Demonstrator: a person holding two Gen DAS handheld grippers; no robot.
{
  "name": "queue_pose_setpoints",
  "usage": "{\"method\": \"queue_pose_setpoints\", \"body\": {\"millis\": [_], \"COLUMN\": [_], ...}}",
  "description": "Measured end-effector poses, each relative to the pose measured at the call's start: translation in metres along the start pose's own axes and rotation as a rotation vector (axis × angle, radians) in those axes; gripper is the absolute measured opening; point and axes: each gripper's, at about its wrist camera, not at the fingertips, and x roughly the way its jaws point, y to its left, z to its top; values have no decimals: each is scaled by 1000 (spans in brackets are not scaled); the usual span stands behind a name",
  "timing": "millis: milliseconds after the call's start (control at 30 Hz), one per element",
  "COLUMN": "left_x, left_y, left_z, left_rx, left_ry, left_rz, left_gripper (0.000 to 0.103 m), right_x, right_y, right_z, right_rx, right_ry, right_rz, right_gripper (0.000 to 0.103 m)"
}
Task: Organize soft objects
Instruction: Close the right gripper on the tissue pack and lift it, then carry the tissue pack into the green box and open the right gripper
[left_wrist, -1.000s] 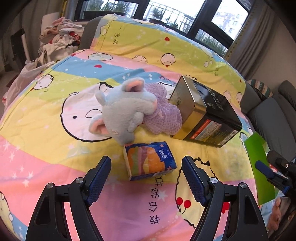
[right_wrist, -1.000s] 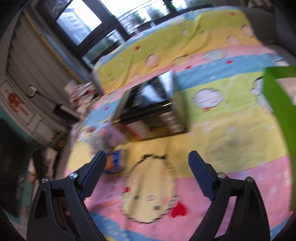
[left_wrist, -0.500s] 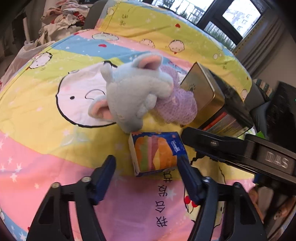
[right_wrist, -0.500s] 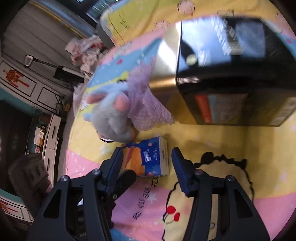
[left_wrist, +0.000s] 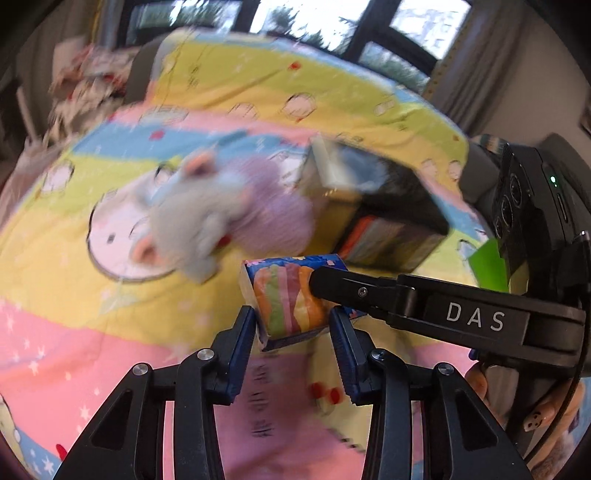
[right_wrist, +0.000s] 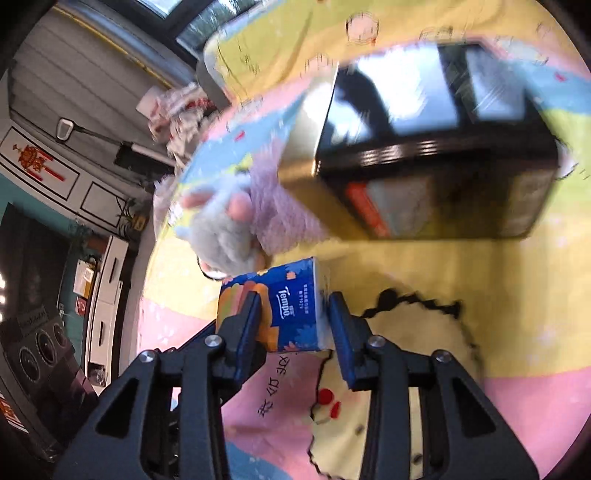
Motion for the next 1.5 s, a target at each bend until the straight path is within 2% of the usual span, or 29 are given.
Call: {"method": "queue_pose_setpoints", "body": {"millis": [133, 267, 467, 567, 667, 767, 900, 1067, 1167, 1300, 1500], "left_x": [-12, -11, 12, 28, 54, 71, 97, 116, 127, 139, 139], "left_y": [-41, -97, -176, -210, -246, -272, -306, -338, -353, -360, -355], "left_z": [17, 34, 51, 54, 53, 47, 35, 18, 9, 2, 2], "left_rx": [69, 154, 260, 290, 324, 348, 400, 442, 476, 475, 473], "left_ry": [-58, -108, -111, -96, -34, -6, 46, 91, 115, 141, 156], "left_rz": [-64, -186, -286, -344, -417, -461, -463, -473, -432, -425, -413], "left_gripper": [42, 42, 42, 42, 42, 42, 42, 42, 42, 42, 42], "right_x": [-55, -119, -186, -212, -232, -245, -252, -258, -256, -257, -260], "right_y": [-11, -35, -96, -125, -153, -192, -222, -248, -260, -267, -271], "right_z": [7, 11, 11, 6, -3, -16, -26, -35, -41, -44, -46], "right_rx": [0, 14, 123, 182, 249, 361, 449, 542, 604, 620, 625], "right_ry": [-113, -263, -427, -497, -534, -559, -573, -604, -590, -576, -578], "right_rz": [-26, -95, -154, -200, -245, -239, -249, -324, -345, -410, -421], "right_gripper": [37, 37, 37, 36, 35, 35, 34, 33, 33, 33, 35]}}
